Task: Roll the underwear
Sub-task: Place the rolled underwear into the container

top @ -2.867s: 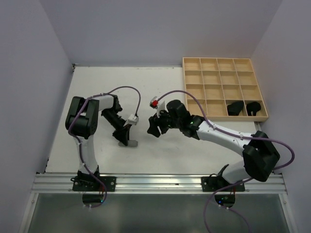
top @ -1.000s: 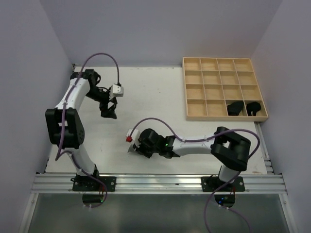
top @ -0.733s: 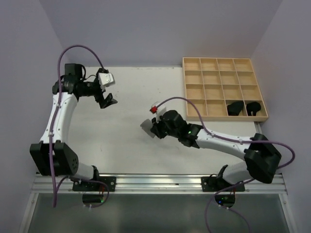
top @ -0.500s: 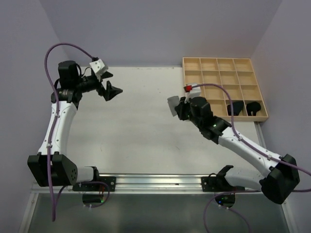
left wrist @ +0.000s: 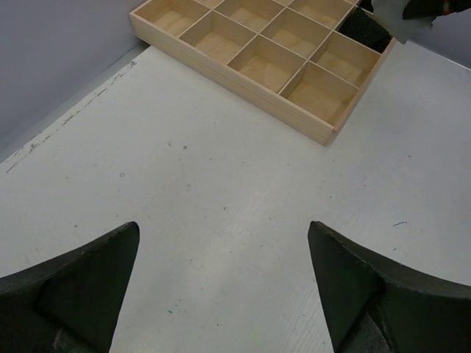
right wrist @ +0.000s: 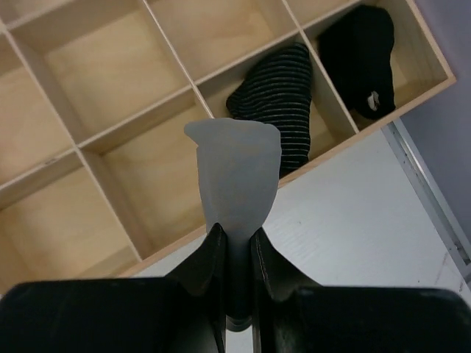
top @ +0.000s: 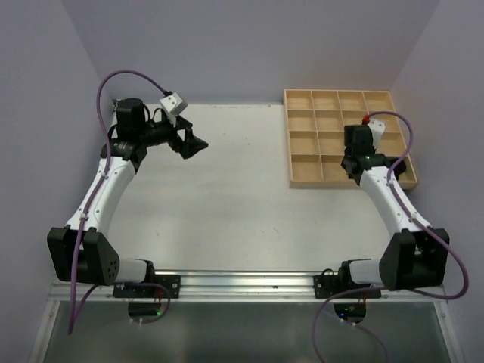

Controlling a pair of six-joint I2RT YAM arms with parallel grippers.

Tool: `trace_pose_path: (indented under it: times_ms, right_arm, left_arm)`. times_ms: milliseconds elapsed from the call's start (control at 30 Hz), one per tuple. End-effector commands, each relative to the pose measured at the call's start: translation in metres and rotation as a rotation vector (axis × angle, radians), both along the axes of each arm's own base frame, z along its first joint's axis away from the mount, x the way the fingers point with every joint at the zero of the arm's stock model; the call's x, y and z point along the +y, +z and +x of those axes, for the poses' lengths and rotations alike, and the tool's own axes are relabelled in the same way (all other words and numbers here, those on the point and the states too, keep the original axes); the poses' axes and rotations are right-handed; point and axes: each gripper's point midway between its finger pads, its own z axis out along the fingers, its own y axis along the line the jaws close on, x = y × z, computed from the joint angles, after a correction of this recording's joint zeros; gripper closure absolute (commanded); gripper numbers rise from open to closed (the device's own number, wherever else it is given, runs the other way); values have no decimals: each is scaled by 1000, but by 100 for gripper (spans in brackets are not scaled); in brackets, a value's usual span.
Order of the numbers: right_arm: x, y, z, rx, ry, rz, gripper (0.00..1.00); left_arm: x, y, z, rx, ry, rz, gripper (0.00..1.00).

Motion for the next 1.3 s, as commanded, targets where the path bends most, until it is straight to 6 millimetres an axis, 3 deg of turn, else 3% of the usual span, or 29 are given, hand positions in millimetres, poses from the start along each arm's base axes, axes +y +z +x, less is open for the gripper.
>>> trace_pose_path:
  times_ms: [0,233,433,567,733,1000,1033,1067,1133,1167,1267]
  right_arm:
    - [-17,-17,4,113,-107,-86,100]
    - [-22,-60,32,223,-185,-124,100]
    - [-4,-97,55,248,-131,-69,100]
    - [9,-125,60,281,-91,-20,100]
    - [27,-141,69,244,-20,73,100]
    - [42,-146,78,234,1,152,100]
    - [43,-147,78,234,3,163,98]
    - [45,-147,77,234,3,168,85]
    - [44,-145,76,233,-1,168,73]
    - [44,-143,75,232,0,164,59]
    - [40,-128,74,212,-1,146,43]
  left_arm:
    - [3,7,3,-43,32,-2,0]
    - [8,-5,3,-36,53,24,0]
    - [9,-19,2,-7,58,37,0]
    - [10,-25,2,10,61,43,0]
    - [11,-32,1,25,62,49,0]
    - [12,-37,2,48,62,61,0]
    - [12,-38,1,52,62,65,0]
    - [13,-38,1,47,60,72,0]
    - [14,-39,1,54,64,81,0]
    - [14,-42,1,59,61,88,0]
    - [15,-43,-1,70,62,99,0]
